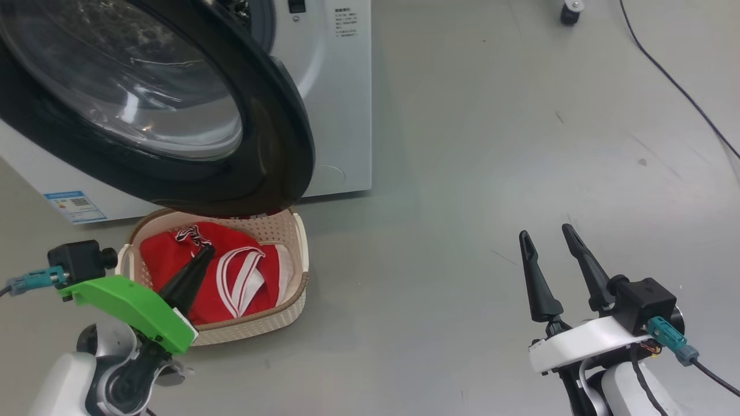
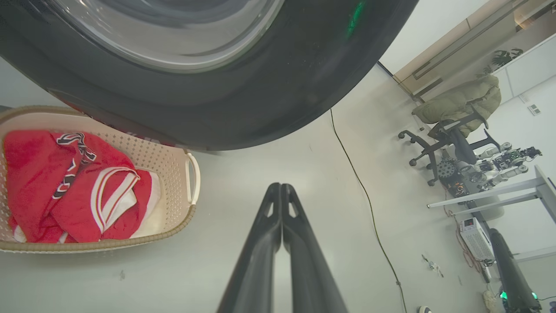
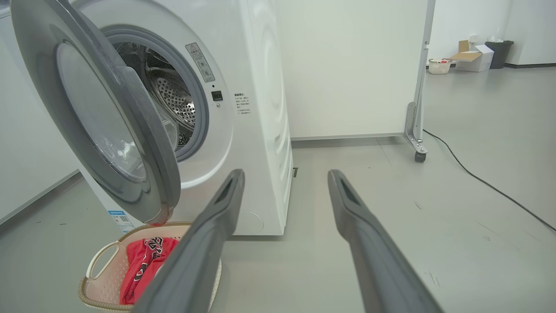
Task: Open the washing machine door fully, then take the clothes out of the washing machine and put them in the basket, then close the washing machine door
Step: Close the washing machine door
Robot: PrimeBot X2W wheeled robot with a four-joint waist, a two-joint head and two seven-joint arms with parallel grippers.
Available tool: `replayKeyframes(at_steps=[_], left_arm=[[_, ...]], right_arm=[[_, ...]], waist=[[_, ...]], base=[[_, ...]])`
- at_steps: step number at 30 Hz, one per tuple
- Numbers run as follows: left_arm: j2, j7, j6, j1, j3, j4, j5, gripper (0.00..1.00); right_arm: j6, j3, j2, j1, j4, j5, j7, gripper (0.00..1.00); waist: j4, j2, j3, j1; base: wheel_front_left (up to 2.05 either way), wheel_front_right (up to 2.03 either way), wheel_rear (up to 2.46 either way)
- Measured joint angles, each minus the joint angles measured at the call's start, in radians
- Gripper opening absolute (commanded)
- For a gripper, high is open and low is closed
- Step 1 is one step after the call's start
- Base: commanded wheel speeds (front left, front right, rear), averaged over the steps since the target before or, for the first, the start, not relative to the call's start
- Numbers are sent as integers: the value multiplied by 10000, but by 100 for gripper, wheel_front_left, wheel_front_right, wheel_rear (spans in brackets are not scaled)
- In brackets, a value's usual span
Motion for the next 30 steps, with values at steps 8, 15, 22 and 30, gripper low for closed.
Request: replayKeyframes(at_steps=[8, 15, 22, 30], left_arm=[[334, -2050, -10, 343, -495, -441, 2619, 0], [466, -3636, -10, 771, -569, -527, 3912, 0], [157, -4686, 10, 1322, -573, -334, 4322, 0], [190, -5513, 230, 1559, -702, -142, 5118, 100]], right_arm=[[10, -184, -113, 229, -79, 0, 0, 100], [13, -182, -138, 292, -102, 0, 0, 100], [27, -184, -144, 492, -138, 0, 0, 100], [29, -159, -121, 605, -176, -31, 0, 100]], waist=[[1110, 0, -344, 0], [1958, 0, -622, 0], [2574, 0, -896, 0], [3046, 0, -997, -1]], base=[[0, 0, 0], [0, 0, 0], [0, 0, 0], [0, 0, 0]])
